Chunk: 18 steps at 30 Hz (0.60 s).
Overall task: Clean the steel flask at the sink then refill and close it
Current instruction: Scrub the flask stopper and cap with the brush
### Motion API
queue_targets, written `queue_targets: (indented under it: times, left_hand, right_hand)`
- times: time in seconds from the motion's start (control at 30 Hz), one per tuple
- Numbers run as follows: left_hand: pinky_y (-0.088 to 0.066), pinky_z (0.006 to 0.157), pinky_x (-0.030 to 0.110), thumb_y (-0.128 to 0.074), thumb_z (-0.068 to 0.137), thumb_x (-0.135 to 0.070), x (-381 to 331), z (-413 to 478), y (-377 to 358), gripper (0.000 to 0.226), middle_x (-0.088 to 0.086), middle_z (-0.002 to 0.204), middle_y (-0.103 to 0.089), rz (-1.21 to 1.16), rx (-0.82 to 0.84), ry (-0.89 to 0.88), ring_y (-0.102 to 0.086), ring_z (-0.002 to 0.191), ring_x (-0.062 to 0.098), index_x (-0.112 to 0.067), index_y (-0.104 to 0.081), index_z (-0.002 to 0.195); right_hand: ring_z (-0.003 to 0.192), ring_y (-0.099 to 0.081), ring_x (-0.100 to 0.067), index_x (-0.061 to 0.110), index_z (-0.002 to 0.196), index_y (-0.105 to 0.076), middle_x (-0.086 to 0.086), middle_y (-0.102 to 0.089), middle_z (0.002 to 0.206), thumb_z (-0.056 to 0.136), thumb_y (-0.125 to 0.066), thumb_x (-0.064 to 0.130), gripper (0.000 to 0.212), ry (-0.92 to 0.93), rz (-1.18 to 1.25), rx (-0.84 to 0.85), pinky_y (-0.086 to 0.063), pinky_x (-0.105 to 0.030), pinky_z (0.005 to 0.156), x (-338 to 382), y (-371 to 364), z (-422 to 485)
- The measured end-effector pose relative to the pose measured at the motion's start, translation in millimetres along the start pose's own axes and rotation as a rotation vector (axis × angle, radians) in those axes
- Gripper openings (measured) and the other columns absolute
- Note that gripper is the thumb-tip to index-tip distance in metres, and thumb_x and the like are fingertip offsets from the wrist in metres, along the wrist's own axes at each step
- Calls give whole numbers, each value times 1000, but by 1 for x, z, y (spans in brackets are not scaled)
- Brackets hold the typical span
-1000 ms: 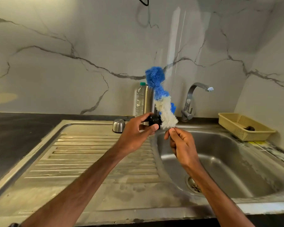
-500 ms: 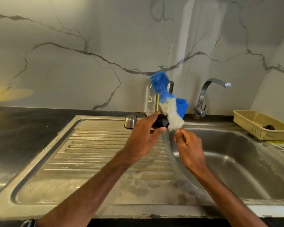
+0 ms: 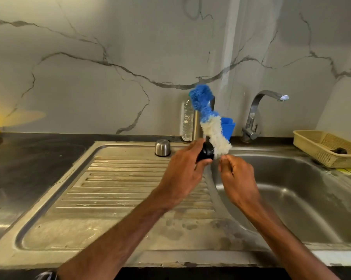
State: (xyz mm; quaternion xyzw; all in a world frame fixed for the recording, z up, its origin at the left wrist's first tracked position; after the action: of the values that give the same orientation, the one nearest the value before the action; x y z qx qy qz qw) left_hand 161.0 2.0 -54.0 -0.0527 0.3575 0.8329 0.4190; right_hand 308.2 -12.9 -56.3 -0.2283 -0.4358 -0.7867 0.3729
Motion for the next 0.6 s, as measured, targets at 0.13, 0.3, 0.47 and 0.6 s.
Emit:
queue_targets:
  times: [0.13, 0.3, 0.47, 0.6]
  left_hand:
    - [-55, 75, 17, -65, 99, -40, 27, 13, 27, 40, -1, 97, -74, 23, -172, 128, -66, 81, 4, -13, -63, 128]
    - [-43, 91, 6, -69, 96, -29, 5, -1, 11, 53, -4, 120, -67, 15, -5, 35, -63, 102, 4, -11, -54, 143]
    - [-47, 75, 1, -66, 97, -39, 14, 10, 15, 46, 5, 108, -75, -12, -98, 83, -67, 90, 4, -12, -60, 134]
    - [-55, 75, 18, -65, 97, -39, 21, 6, 28, 39, 1, 98, -75, -39, -139, 103, -68, 82, 6, -13, -64, 127]
  right_hand:
    - [56, -54, 0, 23, 70, -51, 8, -55, 64, 105, -46, 16, 36, 44, -45, 76, -39, -12, 49, 2, -12, -9]
    - [56, -49, -6, 22, 72, -50, 5, -55, 68, 105, -45, 17, 34, 0, -74, 38, -39, -13, 49, 0, -5, 0]
    - [56, -53, 4, 24, 68, -47, 9, -51, 64, 104, -45, 11, 38, 40, -21, 89, -39, -9, 50, 4, -3, -9]
    - [54, -50, -2, 18, 70, -53, 4, -54, 64, 104, -45, 13, 35, 62, -36, 95, -38, -16, 49, 2, -13, -6]
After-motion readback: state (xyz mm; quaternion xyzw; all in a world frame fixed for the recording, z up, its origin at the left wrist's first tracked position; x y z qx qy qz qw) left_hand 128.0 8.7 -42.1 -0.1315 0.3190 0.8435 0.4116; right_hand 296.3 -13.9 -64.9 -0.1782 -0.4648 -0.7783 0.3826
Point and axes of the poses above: each hand's wrist, its own z-axis towards the middle knuckle, its own y-axis out of the back of the hand, x = y × z, the point moved 3 cm from there along z, towards the middle knuckle
